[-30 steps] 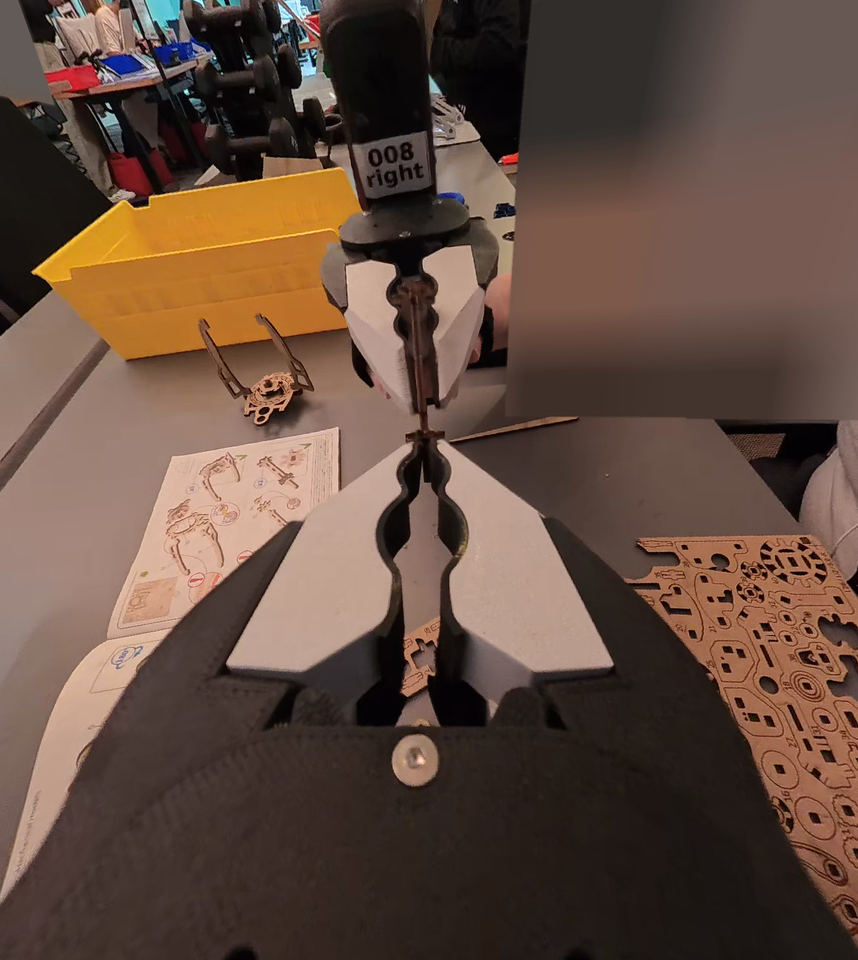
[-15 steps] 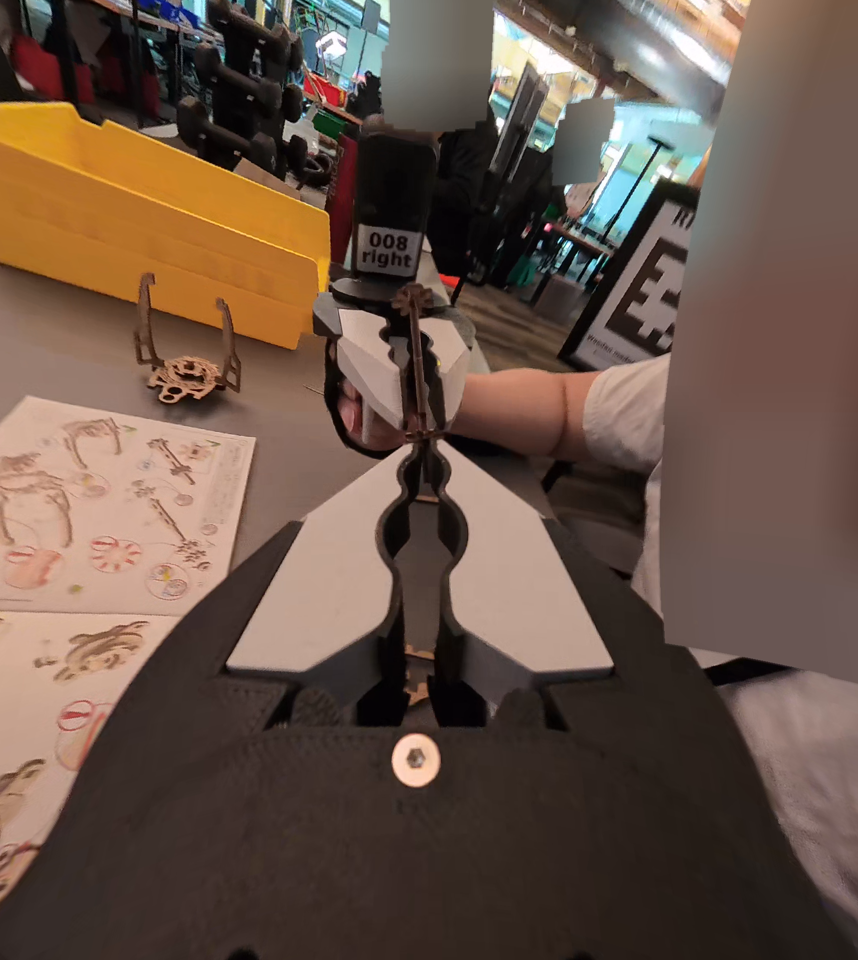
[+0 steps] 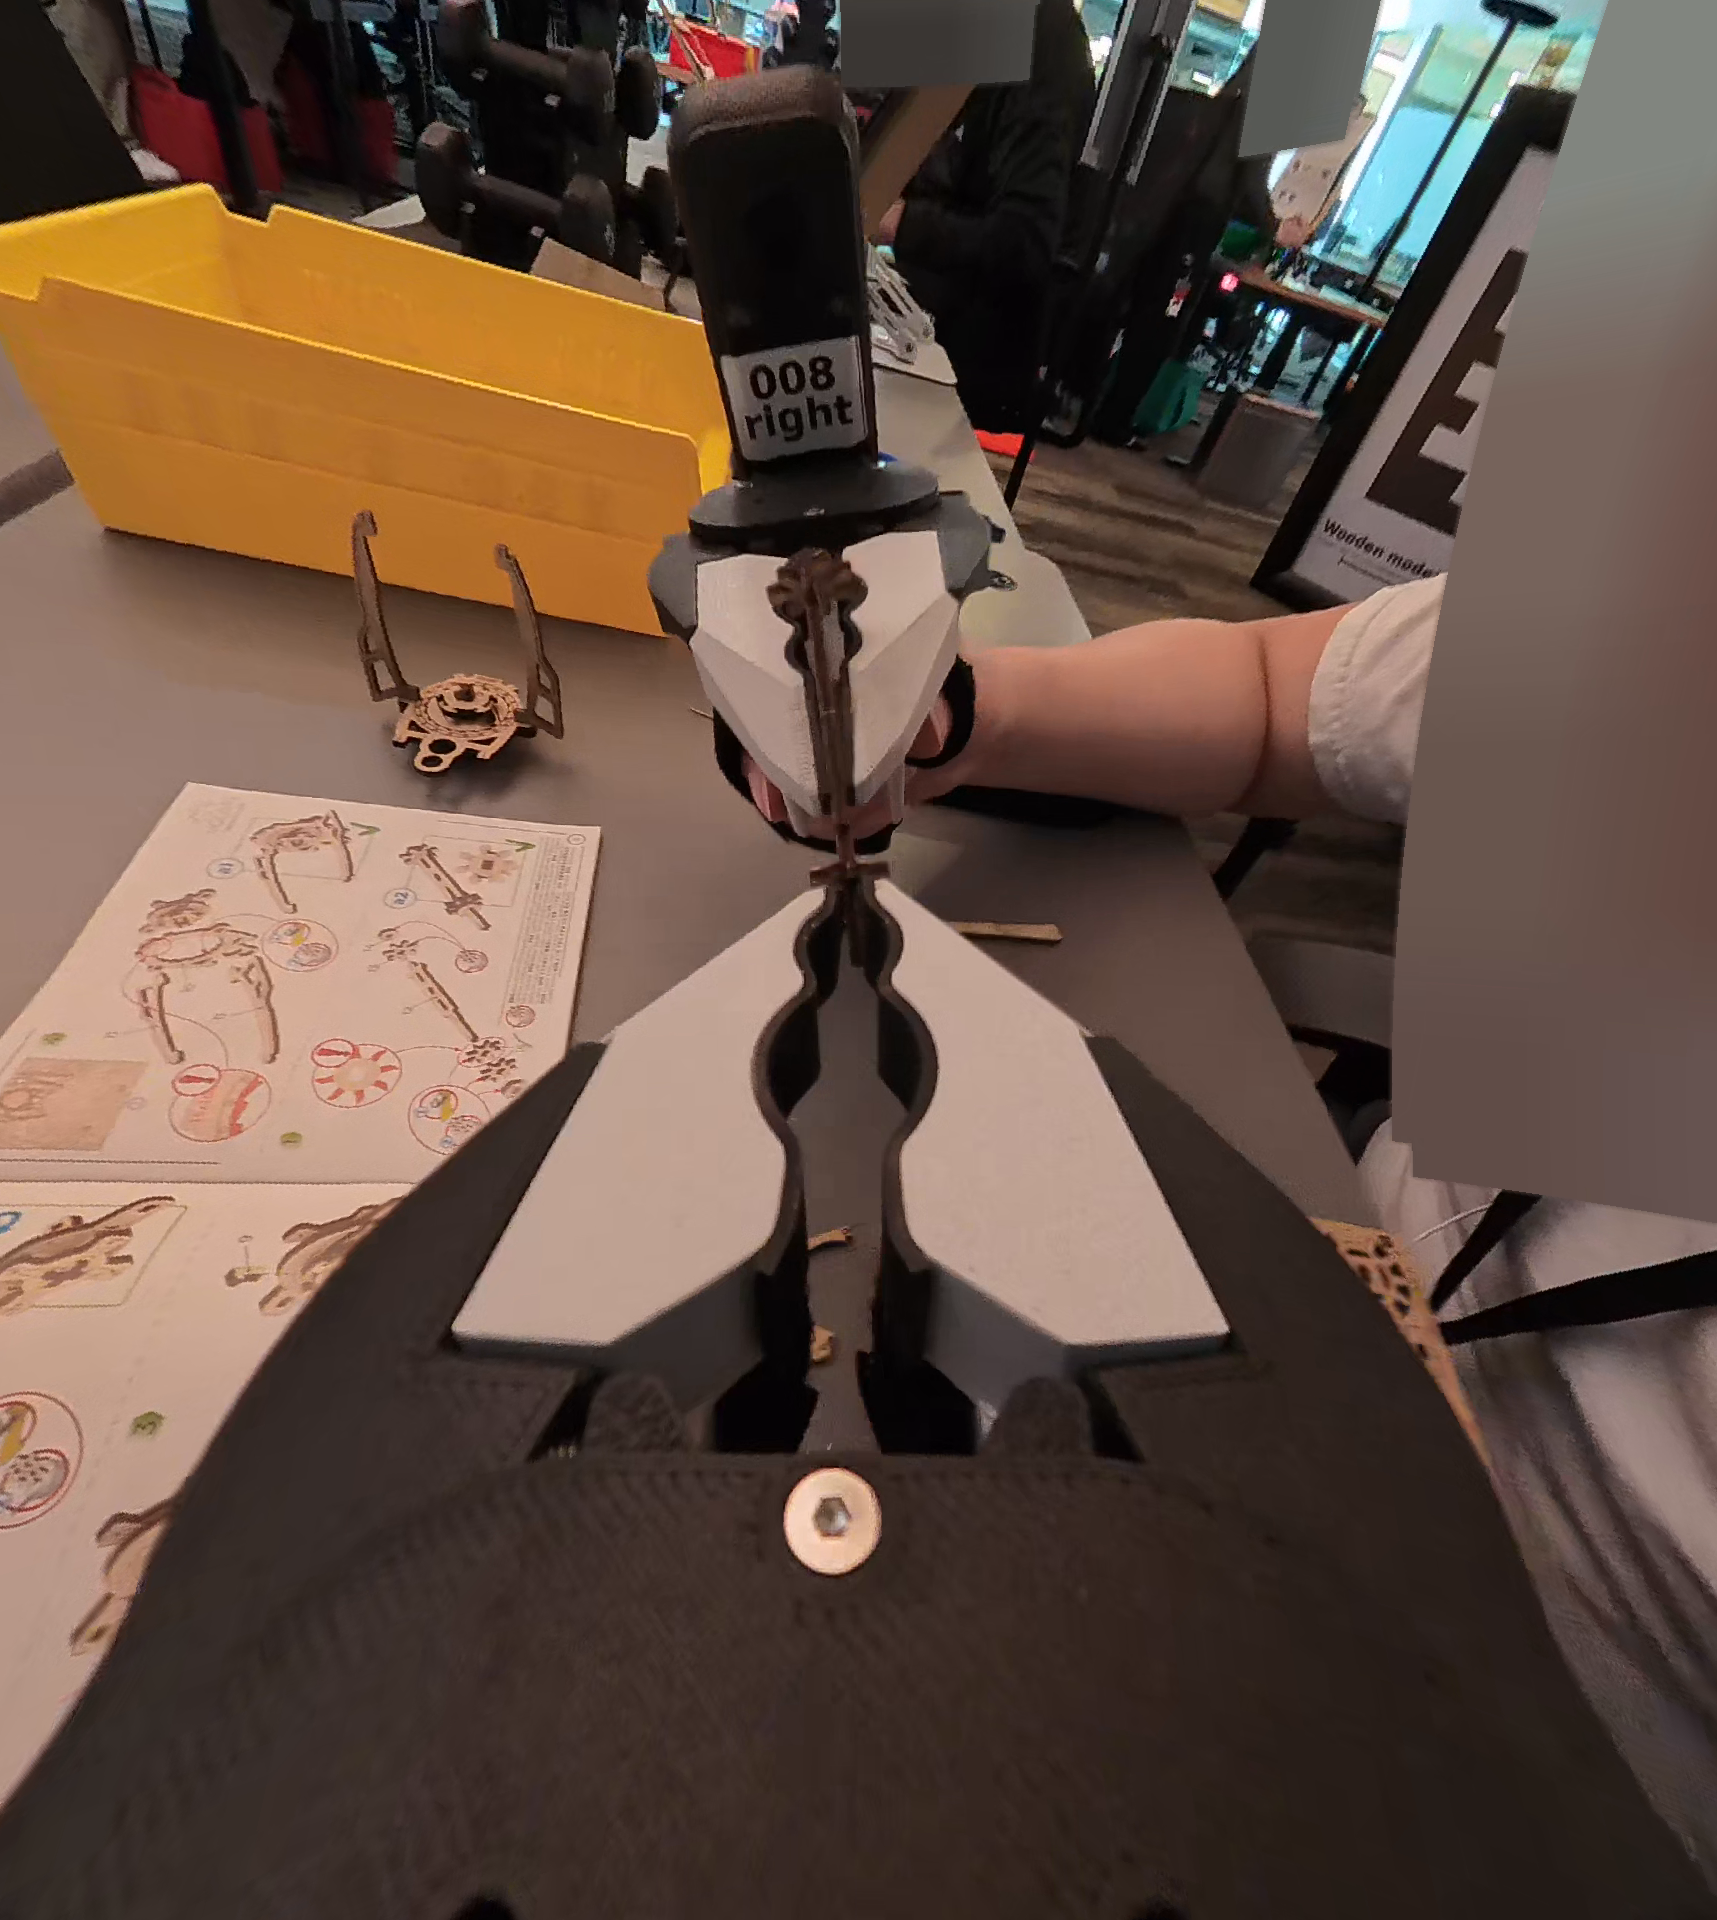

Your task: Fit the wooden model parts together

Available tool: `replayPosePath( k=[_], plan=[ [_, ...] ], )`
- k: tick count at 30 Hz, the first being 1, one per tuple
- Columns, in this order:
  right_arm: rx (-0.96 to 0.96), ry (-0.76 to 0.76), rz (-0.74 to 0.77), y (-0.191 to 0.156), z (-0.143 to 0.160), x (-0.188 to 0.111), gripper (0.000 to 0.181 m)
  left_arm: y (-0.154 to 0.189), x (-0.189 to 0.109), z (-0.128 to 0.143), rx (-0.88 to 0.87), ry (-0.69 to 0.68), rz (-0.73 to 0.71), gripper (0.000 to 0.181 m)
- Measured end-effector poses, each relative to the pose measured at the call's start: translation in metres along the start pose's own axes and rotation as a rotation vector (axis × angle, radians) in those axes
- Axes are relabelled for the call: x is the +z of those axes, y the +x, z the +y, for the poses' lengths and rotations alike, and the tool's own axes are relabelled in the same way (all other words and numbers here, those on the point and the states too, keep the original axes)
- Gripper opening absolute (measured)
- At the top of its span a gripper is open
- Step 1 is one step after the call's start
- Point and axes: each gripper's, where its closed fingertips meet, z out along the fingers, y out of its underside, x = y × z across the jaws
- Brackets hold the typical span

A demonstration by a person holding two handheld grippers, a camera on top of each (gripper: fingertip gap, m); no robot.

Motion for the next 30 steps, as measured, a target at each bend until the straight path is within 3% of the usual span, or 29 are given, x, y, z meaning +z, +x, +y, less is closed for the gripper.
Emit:
replayPosePath(
  k=[15, 30],
  plan=[
    [-0.010, -0.001, -0.013, -0.0016, 0.0022, -0.0008, 0.000, 0.0000, 0.0050, 0.0037, 0.094, -0.009, -0.038, 0.008],
    [0.018, 0.008, -0.026, -0.0023, 0.0037, 0.0001, 0.000, 0.0051, 0.0077, 0.0067, 0.094, -0.021, -0.014, 0.001]
  ],
)
